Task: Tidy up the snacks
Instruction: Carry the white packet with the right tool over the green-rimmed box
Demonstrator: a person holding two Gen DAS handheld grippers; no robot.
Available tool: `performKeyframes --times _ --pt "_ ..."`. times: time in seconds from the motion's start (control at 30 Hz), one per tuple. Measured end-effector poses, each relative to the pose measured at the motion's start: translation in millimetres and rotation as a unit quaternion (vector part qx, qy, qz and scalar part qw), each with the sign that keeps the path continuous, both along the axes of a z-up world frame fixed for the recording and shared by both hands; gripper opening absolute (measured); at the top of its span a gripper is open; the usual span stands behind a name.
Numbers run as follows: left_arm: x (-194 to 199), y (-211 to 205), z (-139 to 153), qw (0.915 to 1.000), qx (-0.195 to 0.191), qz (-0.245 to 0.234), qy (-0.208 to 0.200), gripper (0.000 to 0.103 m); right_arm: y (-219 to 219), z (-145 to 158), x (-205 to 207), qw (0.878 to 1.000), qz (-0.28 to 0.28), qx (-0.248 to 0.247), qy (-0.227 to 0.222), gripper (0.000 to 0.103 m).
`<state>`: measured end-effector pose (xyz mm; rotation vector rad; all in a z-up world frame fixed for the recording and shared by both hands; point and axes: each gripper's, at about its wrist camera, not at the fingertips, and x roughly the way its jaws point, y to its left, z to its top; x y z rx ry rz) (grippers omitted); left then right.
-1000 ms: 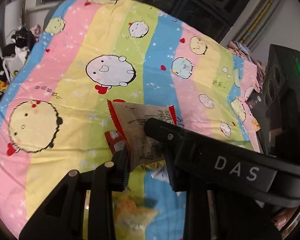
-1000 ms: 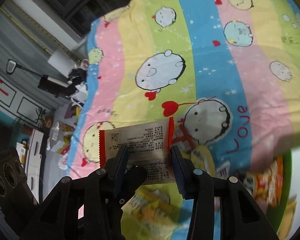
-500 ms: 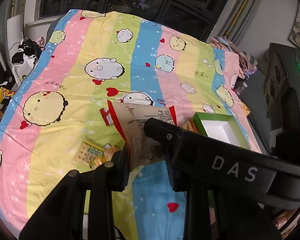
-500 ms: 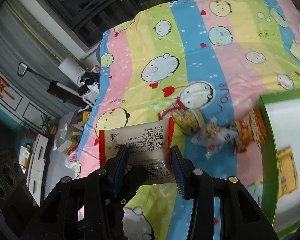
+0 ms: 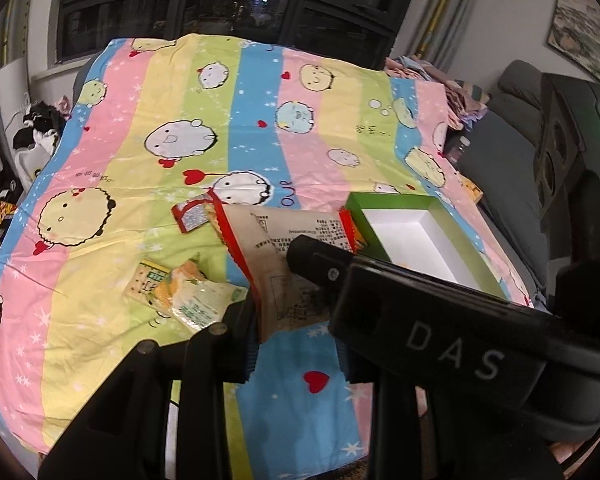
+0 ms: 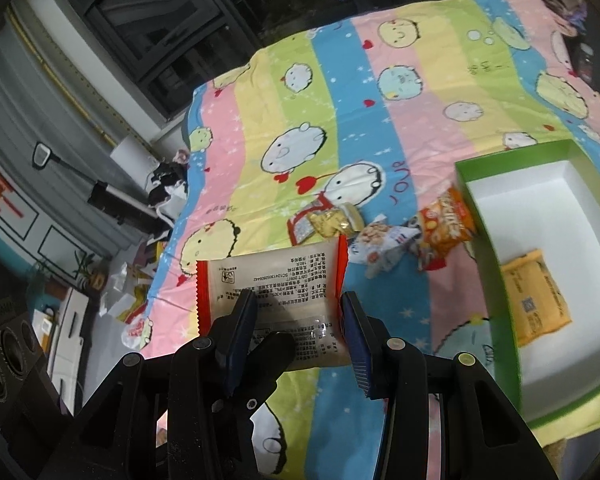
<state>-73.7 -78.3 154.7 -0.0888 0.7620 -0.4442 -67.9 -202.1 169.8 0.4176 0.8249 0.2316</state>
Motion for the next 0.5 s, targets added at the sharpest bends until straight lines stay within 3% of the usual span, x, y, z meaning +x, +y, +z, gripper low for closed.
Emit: performKeyframes --times 0.5 --pt "-16.7 -55.4 3.7 0.9984 0.014 -0.051 -0.016 0.03 -55.5 0.0 -28.6 0.998 -0.058 0.019 -0.018 0.046"
